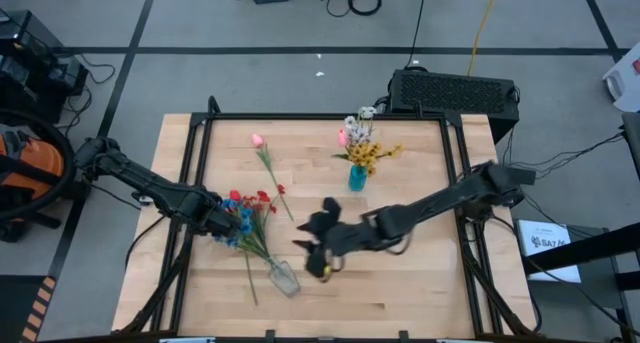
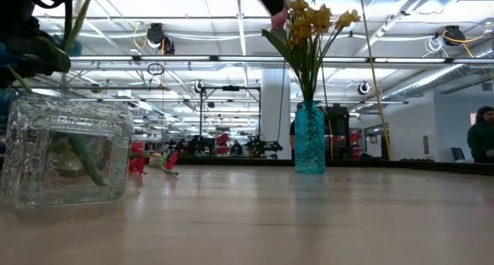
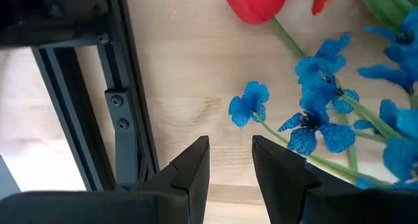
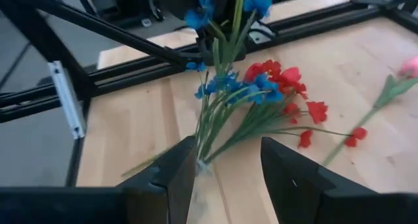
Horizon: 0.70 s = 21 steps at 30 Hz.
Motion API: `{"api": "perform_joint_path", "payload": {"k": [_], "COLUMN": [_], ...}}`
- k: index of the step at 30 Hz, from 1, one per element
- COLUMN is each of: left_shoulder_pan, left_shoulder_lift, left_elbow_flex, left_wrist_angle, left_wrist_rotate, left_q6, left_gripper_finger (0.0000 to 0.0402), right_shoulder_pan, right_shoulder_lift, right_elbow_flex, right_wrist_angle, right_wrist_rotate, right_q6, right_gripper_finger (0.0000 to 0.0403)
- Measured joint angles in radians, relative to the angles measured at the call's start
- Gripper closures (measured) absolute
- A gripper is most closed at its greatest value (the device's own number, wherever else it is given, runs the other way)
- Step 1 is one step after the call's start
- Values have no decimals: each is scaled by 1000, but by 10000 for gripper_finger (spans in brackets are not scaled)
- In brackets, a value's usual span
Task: Sort flowers into vase by color
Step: Adjust the transparent vase
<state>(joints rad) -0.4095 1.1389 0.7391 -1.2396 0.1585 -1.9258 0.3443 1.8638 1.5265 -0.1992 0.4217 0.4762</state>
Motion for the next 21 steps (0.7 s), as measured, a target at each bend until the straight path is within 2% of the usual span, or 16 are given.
{"api": "perform_joint_path", "payload": {"k": [5,10,16,21], "left_shoulder_pan": [0,0,0,0], "left_shoulder_lift": [0,0,0,0], "left_elbow_flex": [0,0,0,0], "left_wrist_angle": [0,-3,-8,-7], "left_wrist_rotate": [0,-1,-2,-2], "left_q6": [54,82,119,131], "left_gripper_finger": [277,277,277,277], "right_shoulder_pan": [-38,-62,-82,-91], "right_shoulder_lift": [194,340,488,559], "right_elbow_flex": [218,351,481,527], "right_wrist_angle": [-92,-101,-87,-62], "right_wrist_rotate": [-3,-10,-135,-159], "right_q6": [36,41,62,88], "right_gripper_finger": [238,238,238,238]}}
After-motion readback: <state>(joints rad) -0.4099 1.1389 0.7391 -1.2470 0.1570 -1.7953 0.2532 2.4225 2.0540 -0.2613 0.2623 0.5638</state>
